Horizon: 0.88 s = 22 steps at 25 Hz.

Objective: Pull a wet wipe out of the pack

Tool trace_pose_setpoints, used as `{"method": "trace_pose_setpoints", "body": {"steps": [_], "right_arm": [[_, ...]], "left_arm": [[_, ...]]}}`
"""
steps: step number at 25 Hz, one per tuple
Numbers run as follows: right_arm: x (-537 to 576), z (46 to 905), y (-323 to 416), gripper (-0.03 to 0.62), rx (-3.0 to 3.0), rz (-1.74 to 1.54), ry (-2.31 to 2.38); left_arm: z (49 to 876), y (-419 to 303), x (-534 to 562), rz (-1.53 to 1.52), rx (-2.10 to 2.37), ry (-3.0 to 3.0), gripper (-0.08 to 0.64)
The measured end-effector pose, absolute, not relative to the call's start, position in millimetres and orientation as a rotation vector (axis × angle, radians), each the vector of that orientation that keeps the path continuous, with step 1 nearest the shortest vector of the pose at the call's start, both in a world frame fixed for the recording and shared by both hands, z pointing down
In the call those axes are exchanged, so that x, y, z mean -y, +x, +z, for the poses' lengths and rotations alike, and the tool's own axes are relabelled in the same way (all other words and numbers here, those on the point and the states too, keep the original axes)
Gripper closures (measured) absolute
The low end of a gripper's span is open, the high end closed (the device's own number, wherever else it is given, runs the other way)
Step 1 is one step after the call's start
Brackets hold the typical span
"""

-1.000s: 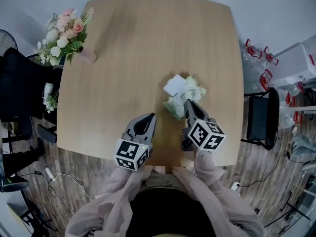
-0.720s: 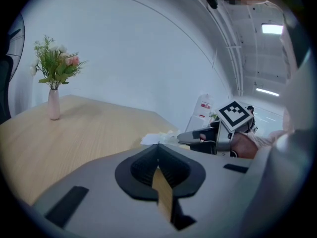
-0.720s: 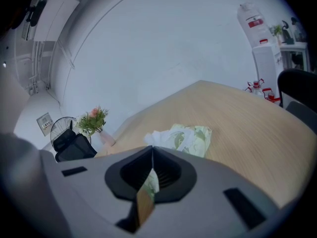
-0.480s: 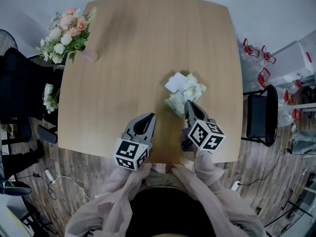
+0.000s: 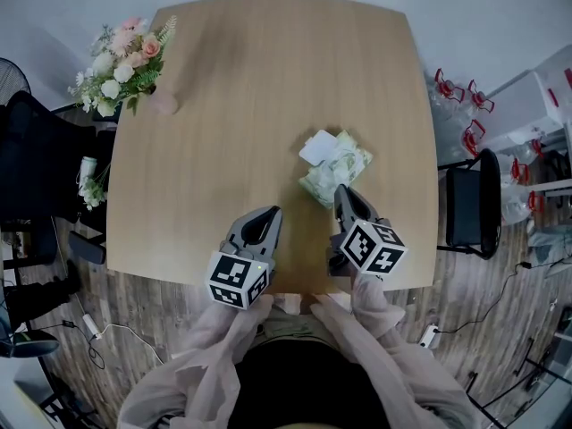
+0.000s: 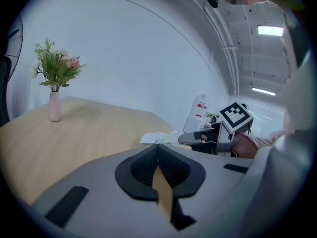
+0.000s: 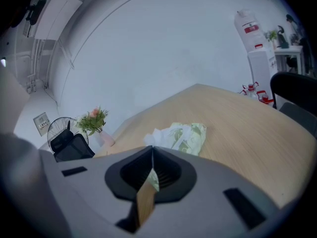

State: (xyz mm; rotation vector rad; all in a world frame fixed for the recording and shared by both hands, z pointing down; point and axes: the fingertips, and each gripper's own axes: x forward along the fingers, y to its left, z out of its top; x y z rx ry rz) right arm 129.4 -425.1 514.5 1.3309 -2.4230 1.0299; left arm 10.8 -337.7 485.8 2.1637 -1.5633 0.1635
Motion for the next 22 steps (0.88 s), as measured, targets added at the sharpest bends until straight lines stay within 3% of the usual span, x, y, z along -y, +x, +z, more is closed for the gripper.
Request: {"method": "trace_pose_setpoints", "body": {"steps": [22], "right_arm": [[403.6,506.9,132.6,0.58,2.408,1.019,1.433]], "left_arm": [[480.7,5.7,320.4,0.161,1.515,2.214,0.551]]}}
